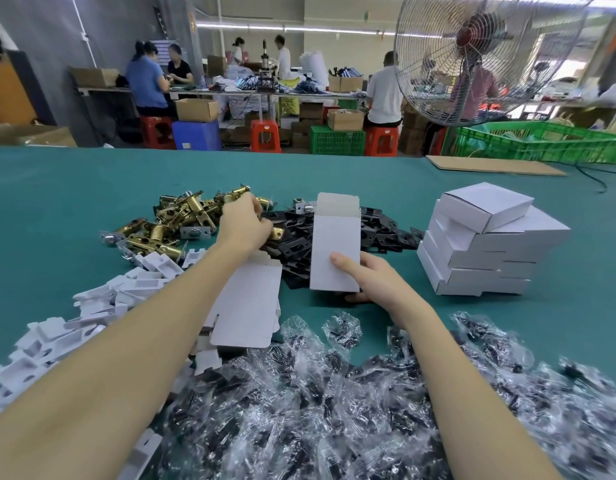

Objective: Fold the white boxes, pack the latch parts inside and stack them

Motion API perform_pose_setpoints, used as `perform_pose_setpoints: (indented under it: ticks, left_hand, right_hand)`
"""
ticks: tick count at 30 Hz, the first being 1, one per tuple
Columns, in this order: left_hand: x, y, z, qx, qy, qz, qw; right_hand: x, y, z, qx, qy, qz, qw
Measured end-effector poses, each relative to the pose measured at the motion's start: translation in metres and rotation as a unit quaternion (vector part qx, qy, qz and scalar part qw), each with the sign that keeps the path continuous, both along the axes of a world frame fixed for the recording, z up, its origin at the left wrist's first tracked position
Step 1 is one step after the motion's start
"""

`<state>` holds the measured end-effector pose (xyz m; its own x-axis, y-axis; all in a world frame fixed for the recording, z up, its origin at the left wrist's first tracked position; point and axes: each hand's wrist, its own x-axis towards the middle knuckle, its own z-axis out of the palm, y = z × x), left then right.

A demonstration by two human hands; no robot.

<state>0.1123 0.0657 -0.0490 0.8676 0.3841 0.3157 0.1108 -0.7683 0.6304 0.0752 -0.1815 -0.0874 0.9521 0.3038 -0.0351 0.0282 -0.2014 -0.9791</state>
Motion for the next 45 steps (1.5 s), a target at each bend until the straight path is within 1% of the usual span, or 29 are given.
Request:
perform_pose_setpoints:
  ticks: [5, 8, 10, 13, 16, 19, 21, 23, 28, 31, 33, 35, 37, 40, 45]
  left_hand:
    - [-0.007, -0.003, 0.033, 0.021, -0.082, -0.026, 0.996]
    - [-0.018, -0.012, 0.065, -0.020, -0.133, -0.060, 0.989]
    - [-0.030, -0.021, 0.087, -0.029, -0.182, -0.086, 0.979]
    - [-0.045, -0.039, 0.111, -0.060, -0.226, -0.131, 0.963]
    - [-0.051, -0.053, 0.124, -0.103, -0.203, -0.167, 0.959]
    - [-0.052, -0.062, 0.127, -0.189, -0.145, -0.220, 0.946]
    - [-0.050, -0.066, 0.124, -0.204, -0.128, -0.233, 0.942]
    - [-0.048, -0.068, 0.118, -0.200, -0.124, -0.240, 0.942]
    - [-0.041, -0.064, 0.104, -0.120, -0.111, -0.256, 0.953]
    - [-0.039, -0.059, 0.098, -0.035, -0.100, -0.268, 0.958]
    - [-0.038, -0.056, 0.095, 0.023, -0.081, -0.280, 0.956]
    - [-0.037, -0.054, 0.092, 0.061, -0.064, -0.292, 0.952]
    - [-0.037, -0.052, 0.092, 0.089, -0.039, -0.309, 0.946]
    - [-0.036, -0.052, 0.100, 0.162, 0.030, -0.344, 0.925]
    - [-0.034, -0.059, 0.107, 0.252, 0.104, -0.350, 0.896]
  right_hand:
    - [-0.001, 0.000, 0.001, 0.007, -0.005, 0.003, 1.000]
    - [0.000, 0.000, 0.000, 0.013, -0.017, -0.009, 1.000]
    - [0.000, 0.001, -0.003, 0.015, -0.033, -0.026, 0.999]
    - [0.000, 0.000, -0.005, -0.009, -0.072, -0.051, 0.996]
    - [-0.001, -0.001, -0.004, -0.012, -0.077, -0.046, 0.996]
    - [-0.001, -0.002, -0.003, -0.009, -0.073, -0.029, 0.997]
    - [-0.002, -0.002, -0.002, -0.006, -0.071, -0.023, 0.997]
    - [-0.003, -0.003, -0.001, -0.004, -0.068, -0.021, 0.997]
    - [-0.002, -0.002, -0.001, 0.001, -0.064, -0.013, 0.998]
    - [-0.002, -0.001, 0.000, 0.001, -0.057, -0.002, 0.998]
    - [-0.003, -0.001, 0.000, 0.010, -0.053, 0.003, 0.999]
    - [-0.002, 0.000, -0.001, 0.021, -0.054, 0.005, 0.998]
    - [-0.002, 0.000, -0.002, 0.033, -0.053, 0.012, 0.998]
    - [-0.001, 0.000, -0.002, 0.048, -0.046, 0.021, 0.998]
    - [0.001, 0.000, -0.002, 0.060, -0.041, 0.028, 0.997]
